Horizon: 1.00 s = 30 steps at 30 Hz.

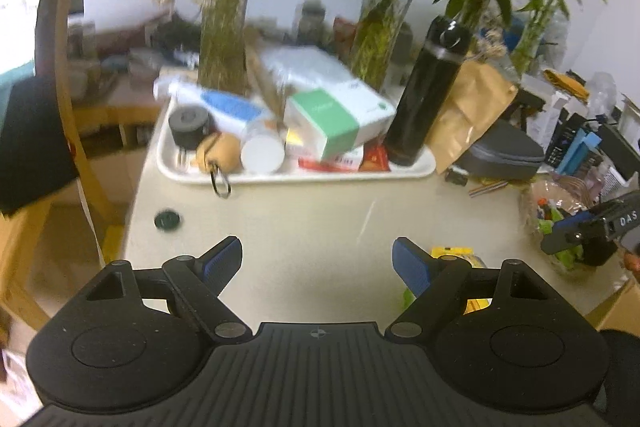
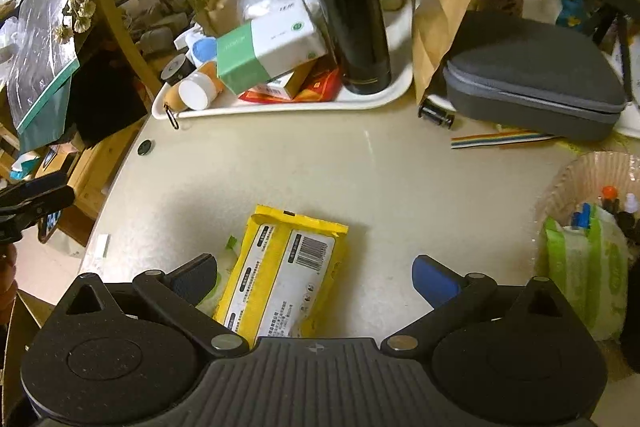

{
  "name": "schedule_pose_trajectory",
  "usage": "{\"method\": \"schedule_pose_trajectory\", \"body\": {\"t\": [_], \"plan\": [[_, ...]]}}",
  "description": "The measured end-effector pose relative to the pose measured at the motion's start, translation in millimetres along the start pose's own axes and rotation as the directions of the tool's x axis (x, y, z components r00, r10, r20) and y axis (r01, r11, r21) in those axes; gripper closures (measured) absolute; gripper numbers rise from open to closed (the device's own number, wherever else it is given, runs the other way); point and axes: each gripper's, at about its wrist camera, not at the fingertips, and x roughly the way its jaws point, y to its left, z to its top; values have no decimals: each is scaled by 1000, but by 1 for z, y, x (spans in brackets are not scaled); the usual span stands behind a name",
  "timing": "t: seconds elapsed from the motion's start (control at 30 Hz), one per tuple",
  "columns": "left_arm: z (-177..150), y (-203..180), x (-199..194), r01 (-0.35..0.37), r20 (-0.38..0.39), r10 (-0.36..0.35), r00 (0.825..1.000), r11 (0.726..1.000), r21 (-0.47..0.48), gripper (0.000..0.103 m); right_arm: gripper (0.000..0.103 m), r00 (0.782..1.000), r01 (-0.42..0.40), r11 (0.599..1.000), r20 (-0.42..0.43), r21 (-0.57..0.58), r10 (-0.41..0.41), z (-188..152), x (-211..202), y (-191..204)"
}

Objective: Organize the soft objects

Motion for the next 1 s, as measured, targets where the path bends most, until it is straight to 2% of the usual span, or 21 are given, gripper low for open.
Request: {"method": "schedule_pose_trajectory", "body": {"t": [0.23,0.4,0.63,0.77,1.0], "plan": [[-5,9,19,52,-101,-56,993,998,-40,20,0,997,-35,999,-72,-8,34,8,18,-4],[-13,13,32,87,-158,-98,983,993,-78,20,0,985,-72,997,-157,-3,71,14,37,-6],[-19,16,45,115,-219,-136,966,988,-106,20,0,952,-73,996,-296,49,84,24,63,-10],[-20,15,46,121,-233,-140,962,988,-93,20,0,931,-97,991,-344,87,121,30,73,-10],[-22,13,50,118,-251,-134,959,990,-79,20,1,901,-95,990,-414,106,131,38,93,0]]}}
